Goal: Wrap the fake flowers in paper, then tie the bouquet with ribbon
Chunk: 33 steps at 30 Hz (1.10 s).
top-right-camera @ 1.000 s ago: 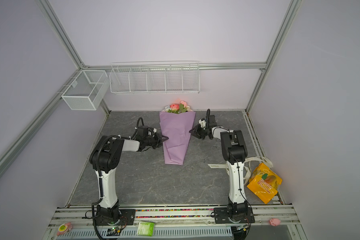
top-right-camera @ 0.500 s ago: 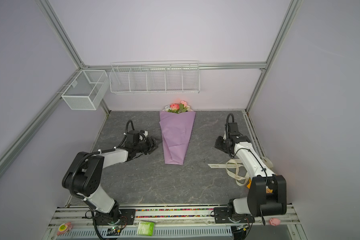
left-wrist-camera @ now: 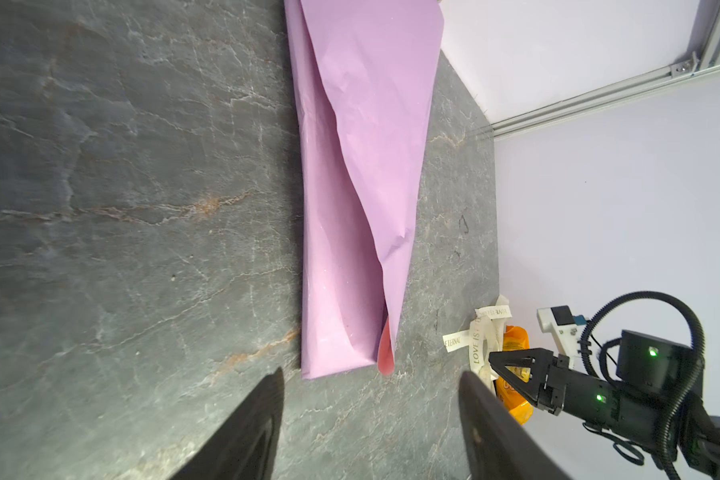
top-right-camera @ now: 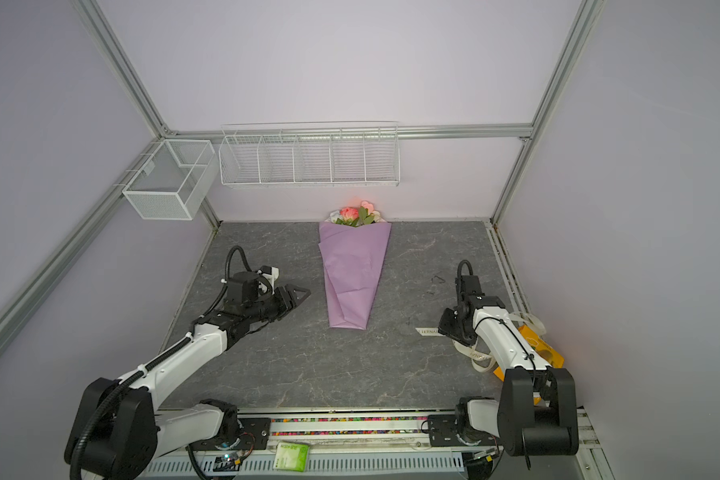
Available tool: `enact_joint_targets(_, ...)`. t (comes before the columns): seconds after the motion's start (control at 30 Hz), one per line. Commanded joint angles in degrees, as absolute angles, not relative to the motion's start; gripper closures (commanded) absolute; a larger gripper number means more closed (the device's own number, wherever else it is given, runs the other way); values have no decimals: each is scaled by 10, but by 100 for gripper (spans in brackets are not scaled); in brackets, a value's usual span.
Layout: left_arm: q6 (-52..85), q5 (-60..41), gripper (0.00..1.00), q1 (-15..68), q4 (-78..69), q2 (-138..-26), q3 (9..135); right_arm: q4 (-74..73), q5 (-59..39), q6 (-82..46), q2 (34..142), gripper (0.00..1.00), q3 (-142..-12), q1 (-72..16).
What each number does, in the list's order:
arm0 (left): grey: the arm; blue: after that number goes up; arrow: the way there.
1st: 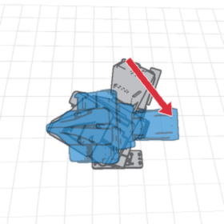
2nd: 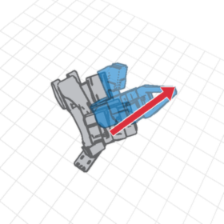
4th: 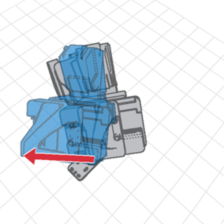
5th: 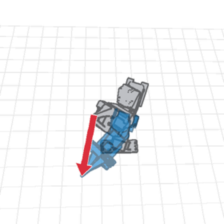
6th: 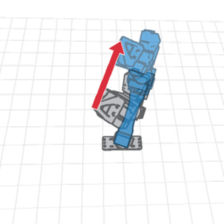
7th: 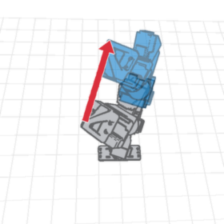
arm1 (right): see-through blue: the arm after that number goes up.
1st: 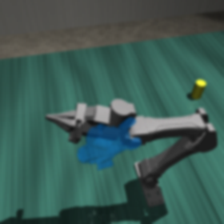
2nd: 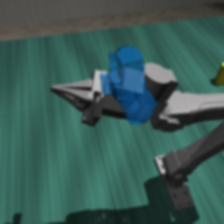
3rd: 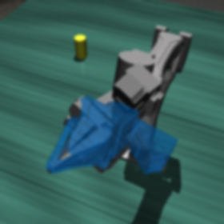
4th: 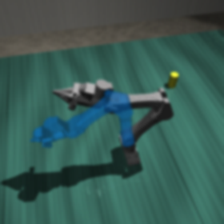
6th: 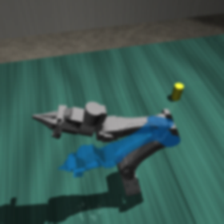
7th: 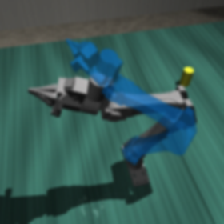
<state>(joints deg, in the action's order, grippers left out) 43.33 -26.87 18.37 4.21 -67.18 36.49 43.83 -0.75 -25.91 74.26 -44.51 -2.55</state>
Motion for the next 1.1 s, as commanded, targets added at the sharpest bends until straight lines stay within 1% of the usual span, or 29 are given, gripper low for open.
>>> enact_joint_targets(0.0,408,-233,32,182,96,-632,341,472,58,-245,761,51,-470,-33)
enact_joint_targets(0.07,418,-224,32,182,87,-614,321,482,116,-249,769,49,-475,-32)
enact_joint_targets(0.1,422,-222,32,182,82,-607,313,479,124,-247,771,48,-475,-32)
enact_joint_targets(0.23,427,-225,32,182,73,-593,300,450,95,-232,807,47,-480,-20)
enact_joint_targets(0.3,425,-227,32,181,77,-594,303,421,37,-216,831,49,-483,-19)
enact_joint_targets(0.33,425,-229,32,181,81,-596,306,411,6,-207,843,52,-485,-21)
enact_joint_targets(0.4,418,-235,32,182,90,-596,313,400,-8,-207,859,58,-487,-30)
enact_joint_targets(0.5,413,-237,33,182,106,-581,314,411,-8,-202,874,85,-508,-44)
enact_joint_targets(0.53,413,-236,34,182,108,-574,311,420,-6,-199,869,90,-526,-55)
enact_joint_targets(0.6,415,-237,35,182,108,-562,304,441,-12,-199,842,93,-551,-81)
enact_joint_targets(0.7,411,-248,37,182,99,-548,298,442,-80,-207,769,93,-593,-127)
enact_joint_targets(0.83,404,-281,40,183,73,-534,306,378,-207,-239,678,94,-647,-180)
enact_joint_targets(0.97,391,-315,40,202,63,-507,340,300,-297,-266,631,93,-698,-222)
enact_joint_targets(1.07,353,-305,40,252,67,-491,385,255,-349,-282,626,93,-725,-255)
